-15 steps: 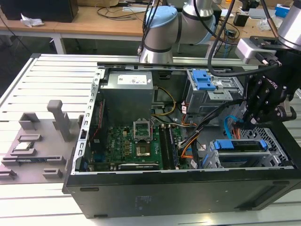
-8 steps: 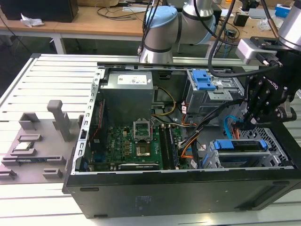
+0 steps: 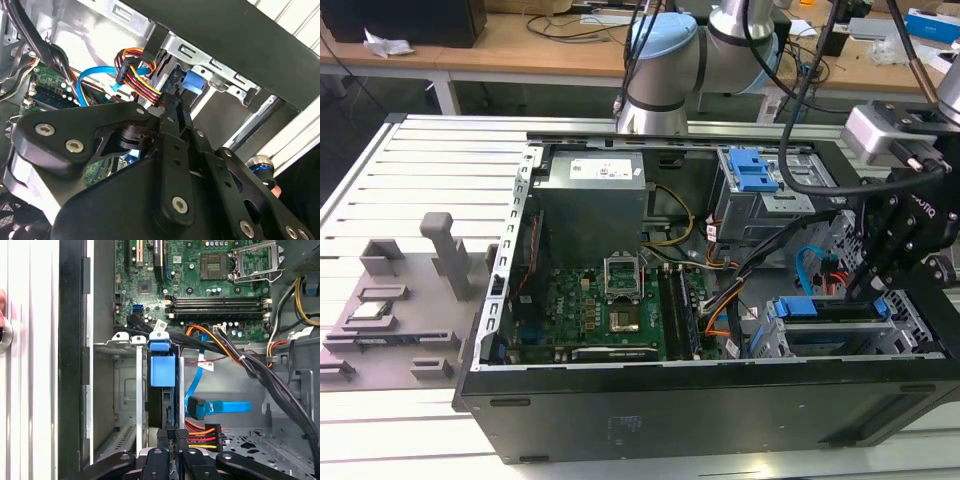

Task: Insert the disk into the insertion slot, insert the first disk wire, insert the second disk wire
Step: 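Insert the first disk wire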

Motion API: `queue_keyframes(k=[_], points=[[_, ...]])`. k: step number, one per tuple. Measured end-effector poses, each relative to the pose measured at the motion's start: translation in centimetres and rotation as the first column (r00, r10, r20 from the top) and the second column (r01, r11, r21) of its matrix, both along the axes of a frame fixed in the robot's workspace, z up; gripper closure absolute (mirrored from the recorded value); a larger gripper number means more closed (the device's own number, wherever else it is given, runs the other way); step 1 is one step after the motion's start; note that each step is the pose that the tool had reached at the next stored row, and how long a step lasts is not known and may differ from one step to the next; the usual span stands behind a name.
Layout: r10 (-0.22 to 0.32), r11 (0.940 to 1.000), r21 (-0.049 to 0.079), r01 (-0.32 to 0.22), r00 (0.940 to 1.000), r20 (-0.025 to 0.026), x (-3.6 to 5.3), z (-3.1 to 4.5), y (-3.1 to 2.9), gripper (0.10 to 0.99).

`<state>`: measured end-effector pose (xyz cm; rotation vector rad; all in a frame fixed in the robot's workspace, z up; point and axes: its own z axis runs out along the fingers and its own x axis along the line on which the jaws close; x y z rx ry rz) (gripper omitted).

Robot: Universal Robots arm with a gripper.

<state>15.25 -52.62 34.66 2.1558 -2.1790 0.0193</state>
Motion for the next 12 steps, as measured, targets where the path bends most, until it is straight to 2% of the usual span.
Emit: queue_keyframes(k=[12], points=[[-0.009, 1.0000, -0.003, 0.009, 1.0000, 0.0000, 0.05, -0.51, 0.25, 0.918]])
